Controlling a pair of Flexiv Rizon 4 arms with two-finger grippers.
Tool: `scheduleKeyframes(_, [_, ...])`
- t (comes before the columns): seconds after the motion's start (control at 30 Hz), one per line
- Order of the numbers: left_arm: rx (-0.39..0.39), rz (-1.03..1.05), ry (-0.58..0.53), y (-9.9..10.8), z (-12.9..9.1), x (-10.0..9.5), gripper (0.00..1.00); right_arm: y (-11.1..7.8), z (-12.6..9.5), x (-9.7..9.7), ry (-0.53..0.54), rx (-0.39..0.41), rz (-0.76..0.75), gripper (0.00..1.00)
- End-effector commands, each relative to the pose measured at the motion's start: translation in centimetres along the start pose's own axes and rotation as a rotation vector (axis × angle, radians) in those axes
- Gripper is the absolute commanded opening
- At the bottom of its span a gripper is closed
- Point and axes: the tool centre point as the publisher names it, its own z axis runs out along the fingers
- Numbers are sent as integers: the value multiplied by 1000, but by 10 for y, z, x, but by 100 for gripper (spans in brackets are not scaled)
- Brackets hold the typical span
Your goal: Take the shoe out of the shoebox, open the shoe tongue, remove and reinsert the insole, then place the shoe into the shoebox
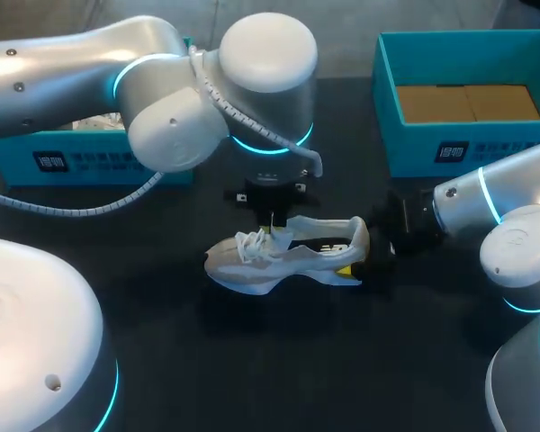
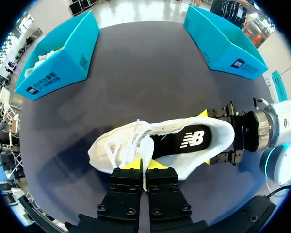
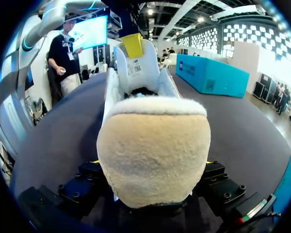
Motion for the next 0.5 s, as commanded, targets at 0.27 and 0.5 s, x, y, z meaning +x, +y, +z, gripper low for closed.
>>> scheduleKeyframes(0.27, [12,-8,-4,0,-7,-33,0,0,3,0,-1,3,1,0])
scheduleKeyframes(0.5, [-8,-36,-27,5,-3,-57,0,0,3,0,-1,3,1,0])
